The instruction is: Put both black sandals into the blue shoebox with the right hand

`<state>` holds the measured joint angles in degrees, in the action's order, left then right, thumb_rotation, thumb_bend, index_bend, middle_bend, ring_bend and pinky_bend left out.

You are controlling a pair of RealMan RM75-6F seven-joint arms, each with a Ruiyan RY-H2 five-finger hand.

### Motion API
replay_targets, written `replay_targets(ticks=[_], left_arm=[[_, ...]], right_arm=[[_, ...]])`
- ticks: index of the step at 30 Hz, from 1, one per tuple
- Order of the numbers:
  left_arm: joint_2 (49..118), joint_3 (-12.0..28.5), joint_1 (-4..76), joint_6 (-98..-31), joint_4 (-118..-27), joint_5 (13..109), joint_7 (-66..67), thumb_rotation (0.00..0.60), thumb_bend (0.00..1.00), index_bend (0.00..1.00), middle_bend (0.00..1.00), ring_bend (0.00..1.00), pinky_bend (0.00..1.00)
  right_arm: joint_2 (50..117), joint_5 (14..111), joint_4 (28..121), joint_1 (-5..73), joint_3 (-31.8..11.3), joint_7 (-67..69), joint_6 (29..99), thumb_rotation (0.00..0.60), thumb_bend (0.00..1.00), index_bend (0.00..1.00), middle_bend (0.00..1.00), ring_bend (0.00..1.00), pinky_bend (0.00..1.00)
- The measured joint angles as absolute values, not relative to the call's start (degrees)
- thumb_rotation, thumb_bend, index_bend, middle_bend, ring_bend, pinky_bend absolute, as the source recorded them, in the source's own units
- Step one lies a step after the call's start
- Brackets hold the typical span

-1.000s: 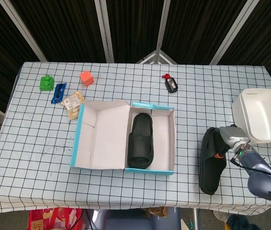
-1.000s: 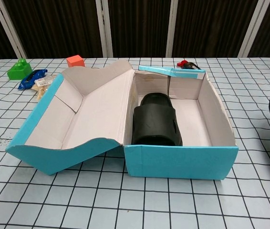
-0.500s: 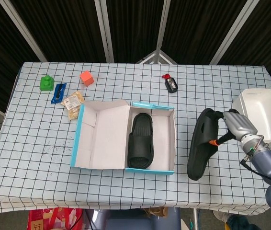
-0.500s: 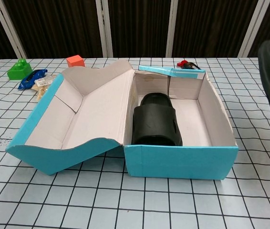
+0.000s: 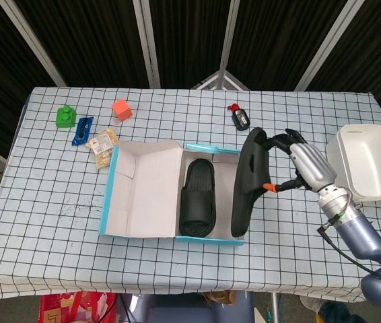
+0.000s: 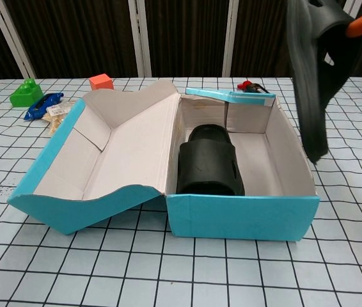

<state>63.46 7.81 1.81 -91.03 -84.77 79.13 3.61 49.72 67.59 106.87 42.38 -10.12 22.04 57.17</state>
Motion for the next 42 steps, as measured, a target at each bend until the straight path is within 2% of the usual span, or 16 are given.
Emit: replay_targets(ticks=[6, 16, 28, 42], left_arm=[[63.4, 7.9, 1.8, -90.9, -84.7, 78.8, 3.6, 0.6, 0.37, 0.01, 0.0, 0.0, 0.03], [63.3, 8.2, 1.9, -90.5, -84.4, 78.2, 3.6, 0.6, 0.37, 0.01, 0.0, 0.0, 0.03], [63.6, 8.4, 2.1, -90.0, -84.4, 77.7, 4.3, 0.6, 0.37, 0.01, 0.0, 0.0, 0.03], [63.8, 8.3, 2.3, -89.9, -84.5, 77.9, 4.7, 0.6, 0.37, 0.01, 0.0, 0.0, 0.03]], right_arm=[[56.6, 68.9, 102.6, 41.9, -12.3, 21.9, 59.6, 0.6, 0.35, 0.56, 0.42, 0.19, 0.0], [67.5, 72.4, 92.5, 42.0, -12.7, 20.2, 62.7, 0.6, 0.35, 0.57, 0.42, 0.19, 0.0], [73.4, 81.6, 83.1, 40.7, -9.2, 22.0, 64.8, 0.6, 0.36, 0.57, 0.42, 0.19, 0.0], [78.2, 86.2, 77.6, 39.1, -6.4, 24.8, 66.0, 0.6, 0.37, 0.58, 0.42, 0.19, 0.0]])
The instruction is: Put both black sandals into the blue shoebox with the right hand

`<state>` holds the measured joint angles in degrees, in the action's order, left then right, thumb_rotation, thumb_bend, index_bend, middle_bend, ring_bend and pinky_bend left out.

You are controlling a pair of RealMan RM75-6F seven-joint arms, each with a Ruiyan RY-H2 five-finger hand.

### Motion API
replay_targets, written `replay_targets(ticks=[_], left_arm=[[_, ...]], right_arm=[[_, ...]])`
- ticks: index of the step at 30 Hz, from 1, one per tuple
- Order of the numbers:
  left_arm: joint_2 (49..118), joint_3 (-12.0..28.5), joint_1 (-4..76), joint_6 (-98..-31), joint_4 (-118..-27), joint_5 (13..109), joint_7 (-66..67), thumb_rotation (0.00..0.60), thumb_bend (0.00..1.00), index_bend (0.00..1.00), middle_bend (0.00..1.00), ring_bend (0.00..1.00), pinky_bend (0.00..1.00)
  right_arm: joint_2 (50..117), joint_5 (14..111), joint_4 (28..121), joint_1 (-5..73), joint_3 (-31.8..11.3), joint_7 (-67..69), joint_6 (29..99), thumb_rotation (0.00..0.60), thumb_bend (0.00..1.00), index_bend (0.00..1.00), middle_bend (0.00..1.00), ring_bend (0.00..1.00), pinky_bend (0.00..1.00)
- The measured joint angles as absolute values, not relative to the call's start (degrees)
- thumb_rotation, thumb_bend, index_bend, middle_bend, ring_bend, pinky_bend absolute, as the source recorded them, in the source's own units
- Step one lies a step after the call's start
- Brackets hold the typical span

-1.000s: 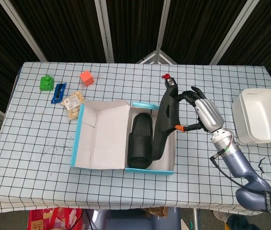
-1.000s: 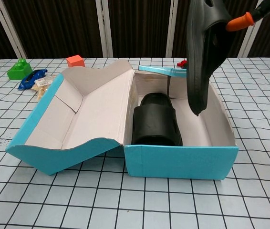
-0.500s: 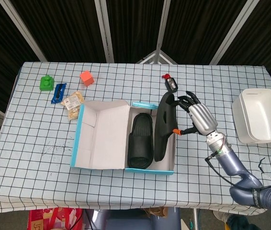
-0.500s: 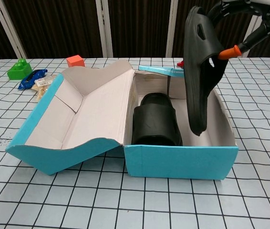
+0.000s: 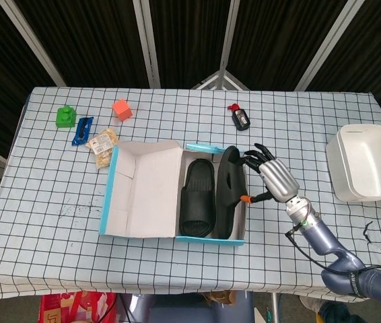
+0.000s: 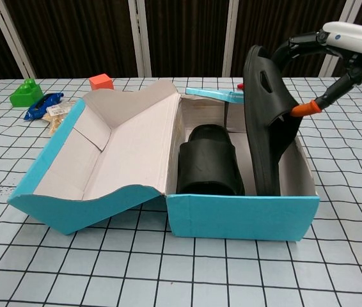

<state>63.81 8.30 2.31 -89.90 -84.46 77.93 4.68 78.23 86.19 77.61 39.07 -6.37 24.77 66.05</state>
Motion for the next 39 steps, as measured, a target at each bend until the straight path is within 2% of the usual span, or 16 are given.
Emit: replay_targets(ticks=[9, 16, 27, 32, 39], left_arm=[[63.7, 8.3, 2.3, -89.9, -84.5, 77.9, 4.6, 0.6, 0.37, 0.01, 0.0, 0.0, 0.03], [63.5, 8.4, 2.2, -90.0, -84.5, 77.9, 4.2, 0.6, 0.37, 0.01, 0.0, 0.0, 0.03], [63.2, 8.5, 2.0, -90.1, -84.5, 77.8, 3.4, 0.6, 0.37, 0.01, 0.0, 0.0, 0.03], [63.1, 8.6, 2.0, -90.1, -84.6, 77.7, 3.1, 0.6, 0.37, 0.01, 0.0, 0.0, 0.03], [62.9, 8.7, 1.8, -90.3, -84.6, 77.6, 2.7, 0.6, 0.37, 0.01, 0.0, 0.0, 0.03]], right_arm=[[79.9, 86.4, 75.8, 39.4, -6.3, 24.4, 64.7, 0.6, 0.37, 0.58, 0.42, 0.19, 0.0], [80.2, 85.8, 75.8, 39.9, -6.4, 22.8, 62.5, 0.6, 0.37, 0.58, 0.42, 0.25, 0.01], [81.0, 84.1, 76.9, 40.8, -7.1, 18.6, 59.8, 0.6, 0.37, 0.58, 0.42, 0.25, 0.17], [81.1, 83.6, 77.8, 41.2, -7.5, 17.0, 59.1, 0.6, 0.37, 0.58, 0.42, 0.26, 0.32], [81.3, 82.7, 78.6, 41.9, -7.8, 15.4, 57.1, 0.6, 0.37, 0.58, 0.42, 0.26, 0.35]])
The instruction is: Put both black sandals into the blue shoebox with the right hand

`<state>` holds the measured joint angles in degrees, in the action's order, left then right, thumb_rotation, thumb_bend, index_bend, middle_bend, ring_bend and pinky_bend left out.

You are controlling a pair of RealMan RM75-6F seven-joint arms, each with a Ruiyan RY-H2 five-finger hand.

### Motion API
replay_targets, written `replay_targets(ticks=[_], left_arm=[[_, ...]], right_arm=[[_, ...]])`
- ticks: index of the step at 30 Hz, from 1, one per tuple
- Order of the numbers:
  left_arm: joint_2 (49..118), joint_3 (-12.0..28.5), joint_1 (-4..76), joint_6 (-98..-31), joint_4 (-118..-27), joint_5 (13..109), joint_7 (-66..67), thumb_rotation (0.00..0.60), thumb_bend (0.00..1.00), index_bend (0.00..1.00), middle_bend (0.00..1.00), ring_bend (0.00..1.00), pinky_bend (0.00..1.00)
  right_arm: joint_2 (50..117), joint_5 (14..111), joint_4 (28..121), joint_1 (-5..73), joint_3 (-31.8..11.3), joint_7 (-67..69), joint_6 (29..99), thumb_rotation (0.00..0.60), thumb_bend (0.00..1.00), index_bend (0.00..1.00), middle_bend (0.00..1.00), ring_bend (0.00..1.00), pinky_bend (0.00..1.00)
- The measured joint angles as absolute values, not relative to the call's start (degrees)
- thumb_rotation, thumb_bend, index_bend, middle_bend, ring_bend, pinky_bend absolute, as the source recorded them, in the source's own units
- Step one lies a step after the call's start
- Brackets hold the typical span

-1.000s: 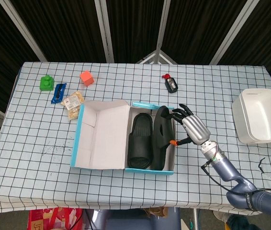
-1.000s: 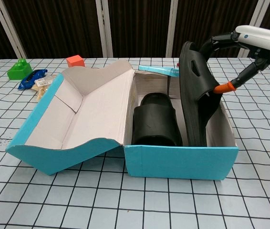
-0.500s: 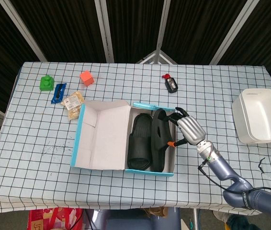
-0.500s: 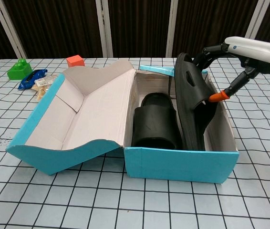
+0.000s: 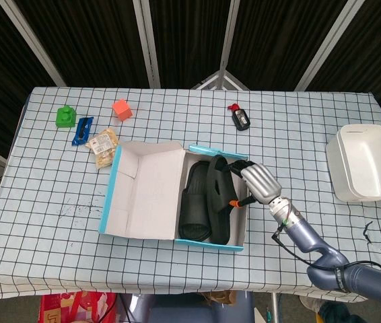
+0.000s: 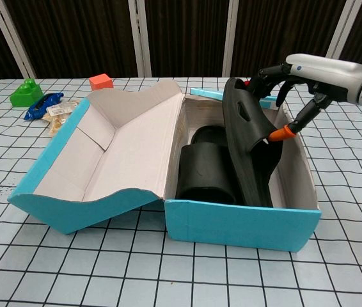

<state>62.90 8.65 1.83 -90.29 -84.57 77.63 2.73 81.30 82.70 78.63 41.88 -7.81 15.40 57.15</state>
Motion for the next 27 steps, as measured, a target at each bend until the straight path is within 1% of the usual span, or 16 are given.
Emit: replay_targets(ticks=[17, 27], left_arm=[[62.8, 8.8, 1.9, -89.9, -84.5, 77.2, 2.7, 0.6, 0.37, 0.01, 0.0, 0.0, 0.03], [62.9, 8.7, 1.9, -89.8, -84.5, 77.2, 3.0, 0.6, 0.37, 0.01, 0.0, 0.0, 0.03]], right_arm=[[81.4, 79.0, 79.5, 43.5, -8.2, 11.1, 51.3, 0.6, 0.39, 0.59, 0.42, 0.28, 0.35], [80.5, 78.8, 79.4, 44.1, -7.1, 7.1, 49.2, 0.6, 0.39, 0.6, 0.42, 0.29, 0.35]])
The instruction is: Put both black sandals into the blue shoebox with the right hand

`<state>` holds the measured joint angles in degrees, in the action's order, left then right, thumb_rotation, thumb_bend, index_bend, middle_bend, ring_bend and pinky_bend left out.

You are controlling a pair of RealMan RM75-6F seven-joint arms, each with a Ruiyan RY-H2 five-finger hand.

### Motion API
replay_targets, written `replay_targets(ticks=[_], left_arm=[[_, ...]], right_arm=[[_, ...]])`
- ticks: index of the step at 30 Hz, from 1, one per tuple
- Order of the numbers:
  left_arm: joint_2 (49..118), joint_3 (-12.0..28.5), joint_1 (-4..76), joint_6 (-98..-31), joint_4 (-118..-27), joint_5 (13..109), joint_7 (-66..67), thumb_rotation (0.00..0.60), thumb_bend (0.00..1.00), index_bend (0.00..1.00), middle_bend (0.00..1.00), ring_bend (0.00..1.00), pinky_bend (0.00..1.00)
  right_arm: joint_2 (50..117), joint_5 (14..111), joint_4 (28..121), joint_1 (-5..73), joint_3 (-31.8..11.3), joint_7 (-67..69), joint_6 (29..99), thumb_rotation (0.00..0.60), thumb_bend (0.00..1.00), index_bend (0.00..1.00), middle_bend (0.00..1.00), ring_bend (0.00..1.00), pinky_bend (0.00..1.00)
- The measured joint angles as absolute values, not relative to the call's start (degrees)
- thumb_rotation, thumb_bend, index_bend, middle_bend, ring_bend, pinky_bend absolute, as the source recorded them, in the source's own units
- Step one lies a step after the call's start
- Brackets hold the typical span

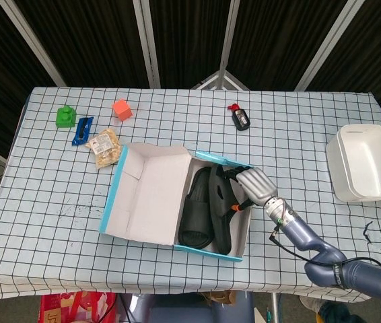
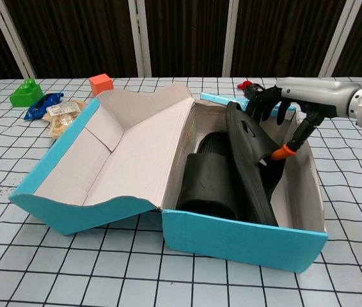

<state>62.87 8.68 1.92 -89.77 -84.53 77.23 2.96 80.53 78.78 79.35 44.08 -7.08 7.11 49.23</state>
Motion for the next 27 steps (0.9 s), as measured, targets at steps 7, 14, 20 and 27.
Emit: replay_targets(ticks=[7, 14, 20, 27], left_arm=[[62.9, 8.7, 1.9, -89.9, -84.6, 77.2, 3.2, 0.6, 0.37, 0.01, 0.0, 0.0, 0.03], [62.8, 8.6, 1.9, -89.8, -84.8, 77.1, 3.3, 0.6, 0.37, 0.01, 0.0, 0.0, 0.03], [62.7, 8.7, 1.8, -89.7, -85.0, 77.0, 3.3, 0.6, 0.37, 0.01, 0.0, 0.0, 0.03], [62.6, 8.7, 1.8, -89.8, -85.1, 77.0, 3.2, 0.6, 0.37, 0.01, 0.0, 0.0, 0.03]], right_arm=[[80.6, 79.4, 78.4, 44.4, -6.2, 2.4, 48.9, 0.6, 0.39, 0.6, 0.43, 0.29, 0.35], [80.8, 79.7, 77.9, 44.7, -5.5, -3.4, 49.0, 0.6, 0.4, 0.6, 0.43, 0.29, 0.36], [81.0, 78.8, 78.6, 44.6, -5.4, -8.1, 49.3, 0.6, 0.39, 0.6, 0.43, 0.29, 0.36], [81.2, 78.2, 79.4, 44.4, -5.2, -12.8, 50.0, 0.6, 0.39, 0.61, 0.43, 0.29, 0.37]])
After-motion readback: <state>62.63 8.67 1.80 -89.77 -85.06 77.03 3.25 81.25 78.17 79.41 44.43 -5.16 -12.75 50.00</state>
